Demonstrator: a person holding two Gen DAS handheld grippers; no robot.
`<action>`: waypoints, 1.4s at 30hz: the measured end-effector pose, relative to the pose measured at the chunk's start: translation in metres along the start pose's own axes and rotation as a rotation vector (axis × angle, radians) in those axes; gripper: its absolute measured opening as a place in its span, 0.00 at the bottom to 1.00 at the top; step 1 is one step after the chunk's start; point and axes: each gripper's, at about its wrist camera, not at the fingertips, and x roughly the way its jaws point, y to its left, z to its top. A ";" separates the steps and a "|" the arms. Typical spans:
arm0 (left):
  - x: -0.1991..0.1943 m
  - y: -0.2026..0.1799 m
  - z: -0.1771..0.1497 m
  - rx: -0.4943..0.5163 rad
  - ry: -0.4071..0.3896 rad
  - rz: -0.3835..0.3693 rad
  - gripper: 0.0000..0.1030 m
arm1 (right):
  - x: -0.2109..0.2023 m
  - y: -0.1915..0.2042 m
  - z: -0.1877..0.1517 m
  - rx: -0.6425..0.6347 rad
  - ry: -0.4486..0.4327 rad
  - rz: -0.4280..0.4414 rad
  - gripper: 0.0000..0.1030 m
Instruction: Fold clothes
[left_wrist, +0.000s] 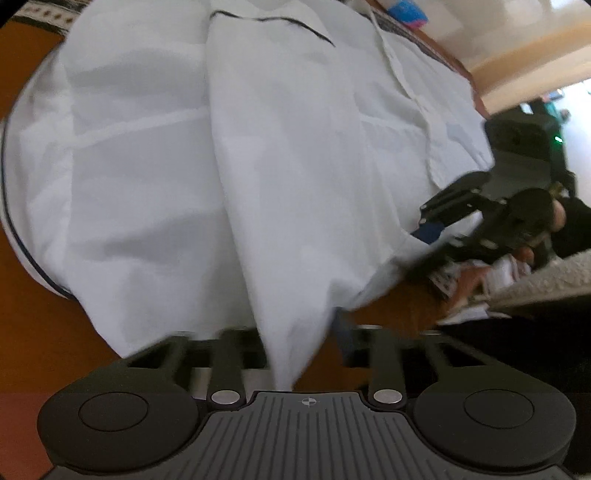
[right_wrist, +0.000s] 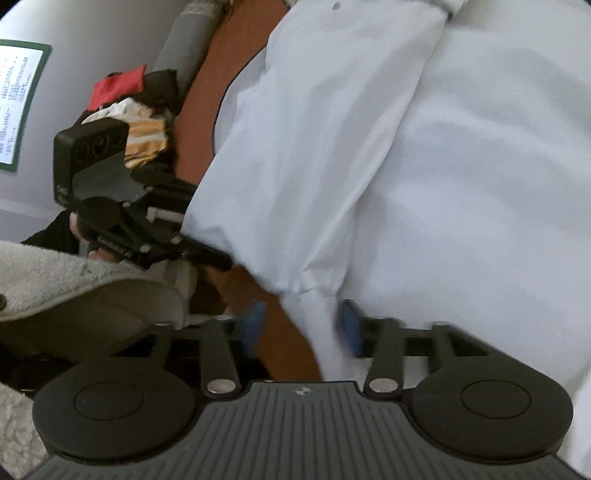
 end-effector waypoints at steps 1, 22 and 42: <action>-0.002 -0.001 -0.003 0.015 0.007 -0.015 0.19 | 0.000 0.000 -0.001 0.006 0.008 0.015 0.07; 0.000 0.000 -0.040 0.173 0.019 0.026 0.28 | 0.029 0.015 -0.048 0.103 0.023 -0.140 0.02; -0.017 -0.030 0.107 0.192 -0.376 0.269 0.59 | -0.089 0.008 0.056 0.103 -0.571 -0.376 0.48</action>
